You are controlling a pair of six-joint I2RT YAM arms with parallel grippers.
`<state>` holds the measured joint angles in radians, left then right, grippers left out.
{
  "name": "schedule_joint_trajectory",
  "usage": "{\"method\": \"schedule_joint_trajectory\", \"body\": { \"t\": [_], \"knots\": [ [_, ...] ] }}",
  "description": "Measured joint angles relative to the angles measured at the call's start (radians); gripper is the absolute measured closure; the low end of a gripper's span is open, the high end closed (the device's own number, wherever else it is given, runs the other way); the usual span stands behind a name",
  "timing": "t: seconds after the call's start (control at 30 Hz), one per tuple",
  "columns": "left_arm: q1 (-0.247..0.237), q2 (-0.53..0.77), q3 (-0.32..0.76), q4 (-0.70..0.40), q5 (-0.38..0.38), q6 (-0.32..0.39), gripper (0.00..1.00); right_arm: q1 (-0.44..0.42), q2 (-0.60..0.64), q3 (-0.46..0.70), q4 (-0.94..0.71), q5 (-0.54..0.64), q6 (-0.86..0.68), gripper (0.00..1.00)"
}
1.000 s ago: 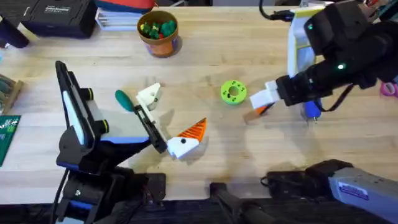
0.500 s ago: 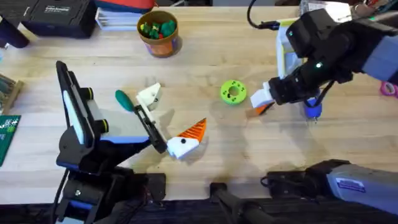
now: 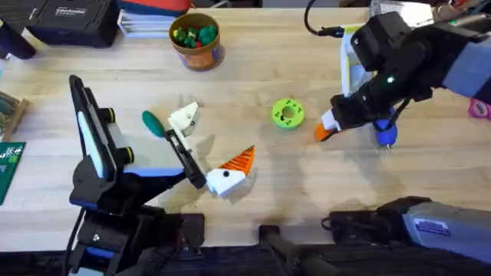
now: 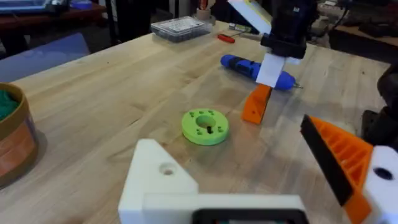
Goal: Pick up the gripper from the table and insert it into the empty holder that is missing its gripper. Then pick up a screw, insert it into the mounting hole, and use the screwdriver to tighten it. Finally, clean up the table by picking up the vegetable and placing it into the bucket.
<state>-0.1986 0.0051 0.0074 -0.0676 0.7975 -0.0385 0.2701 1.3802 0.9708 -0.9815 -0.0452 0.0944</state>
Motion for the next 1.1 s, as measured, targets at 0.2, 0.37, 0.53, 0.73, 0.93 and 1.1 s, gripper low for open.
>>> {"method": "schedule_joint_trajectory", "body": {
  "t": [0.2,0.37,0.53,0.73,0.93,1.1],
  "knots": [
    [0.000,0.000,0.000,0.000,0.000,0.000,0.016,0.000,-0.073,0.056,-0.085,-0.001,-0.007,0.987],
    [0.000,0.000,0.000,0.000,0.000,0.000,0.015,0.000,-0.242,0.101,-0.116,-0.079,-0.053,0.987],
    [0.000,0.000,0.000,0.000,0.000,0.000,0.015,0.000,-0.396,0.091,-0.028,-0.231,-0.086,0.988],
    [0.000,0.000,0.000,0.000,0.000,0.000,0.015,0.000,-0.379,-0.025,0.293,-0.502,-0.049,0.988],
    [0.000,0.000,0.000,0.000,0.000,0.000,0.015,0.000,-0.176,-0.072,0.497,-0.695,0.114,0.989],
    [0.000,0.000,0.000,0.000,0.000,0.000,0.015,0.000,-0.054,-0.072,0.540,-0.808,0.249,0.989]
  ]
}}
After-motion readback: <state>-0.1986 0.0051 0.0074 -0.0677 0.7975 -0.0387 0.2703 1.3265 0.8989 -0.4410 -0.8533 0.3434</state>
